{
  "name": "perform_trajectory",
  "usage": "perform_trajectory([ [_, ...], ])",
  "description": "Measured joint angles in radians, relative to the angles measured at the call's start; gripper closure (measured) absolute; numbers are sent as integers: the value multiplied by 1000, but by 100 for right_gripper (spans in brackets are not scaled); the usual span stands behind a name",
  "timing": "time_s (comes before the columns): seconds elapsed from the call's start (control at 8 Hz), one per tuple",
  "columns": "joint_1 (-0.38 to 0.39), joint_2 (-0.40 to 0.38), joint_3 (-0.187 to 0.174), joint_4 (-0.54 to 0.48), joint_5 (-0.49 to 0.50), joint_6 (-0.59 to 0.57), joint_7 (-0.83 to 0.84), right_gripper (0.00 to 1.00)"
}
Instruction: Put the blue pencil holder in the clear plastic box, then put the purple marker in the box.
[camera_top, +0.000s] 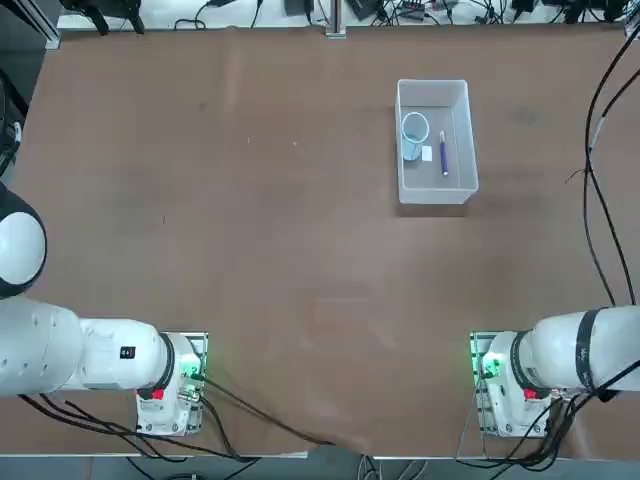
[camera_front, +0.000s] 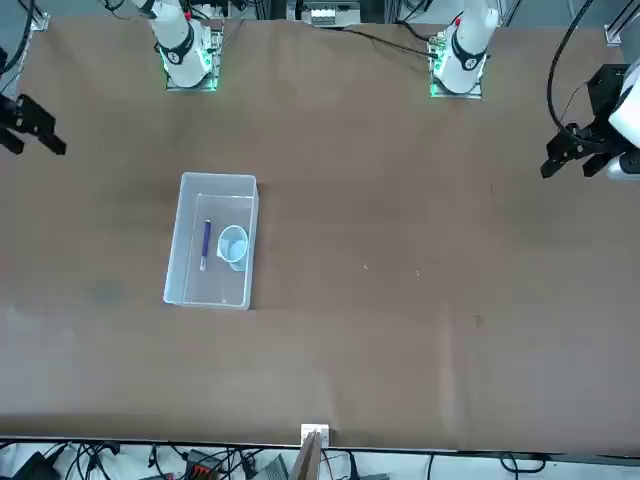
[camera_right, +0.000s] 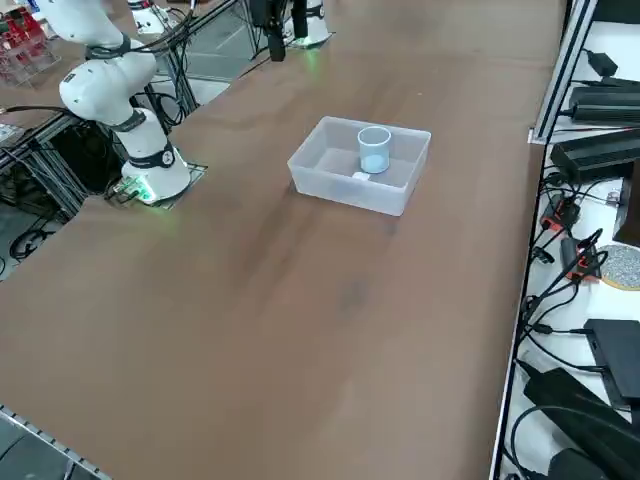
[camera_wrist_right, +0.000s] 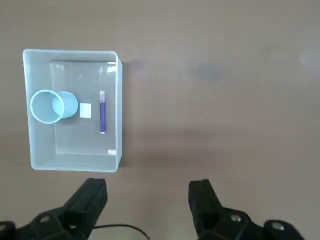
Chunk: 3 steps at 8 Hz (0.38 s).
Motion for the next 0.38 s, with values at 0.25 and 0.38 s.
perform_trajectory([
  [0.25,-9,-18,24,-19,-1,-5,20,0],
  [0.38,-12,-21,23,-18,-1,-9,21,0],
])
